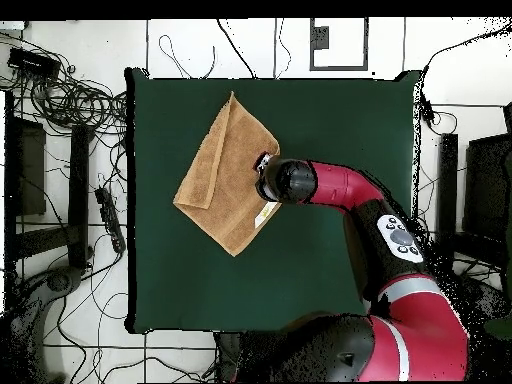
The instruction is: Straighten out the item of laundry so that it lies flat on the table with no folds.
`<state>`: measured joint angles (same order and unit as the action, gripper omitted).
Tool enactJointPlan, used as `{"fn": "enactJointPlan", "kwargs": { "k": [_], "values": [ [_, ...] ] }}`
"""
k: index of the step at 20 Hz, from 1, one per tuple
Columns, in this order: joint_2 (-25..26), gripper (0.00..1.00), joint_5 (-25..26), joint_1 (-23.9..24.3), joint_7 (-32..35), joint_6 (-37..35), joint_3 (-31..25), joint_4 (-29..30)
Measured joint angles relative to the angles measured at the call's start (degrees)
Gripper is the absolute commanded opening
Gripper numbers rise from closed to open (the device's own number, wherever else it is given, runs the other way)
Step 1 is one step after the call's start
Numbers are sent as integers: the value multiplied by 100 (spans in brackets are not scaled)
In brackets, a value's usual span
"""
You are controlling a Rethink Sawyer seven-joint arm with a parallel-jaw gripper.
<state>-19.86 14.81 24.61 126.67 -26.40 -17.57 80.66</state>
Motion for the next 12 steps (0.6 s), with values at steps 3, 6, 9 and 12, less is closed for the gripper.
{"fn": "enactJointPlan", "kwargs": {
  "k": [3, 6, 9, 12],
  "values": [
    [-70, 100, -1, 1, 0, 0, 0, 73],
    [-100, 100, -1, 1, 0, 0, -1, 119],
    [-128, 100, 0, 2, 0, 0, 0, 153],
    [-164, 100, -1, 2, 0, 0, 0, 172]
  ]
}}
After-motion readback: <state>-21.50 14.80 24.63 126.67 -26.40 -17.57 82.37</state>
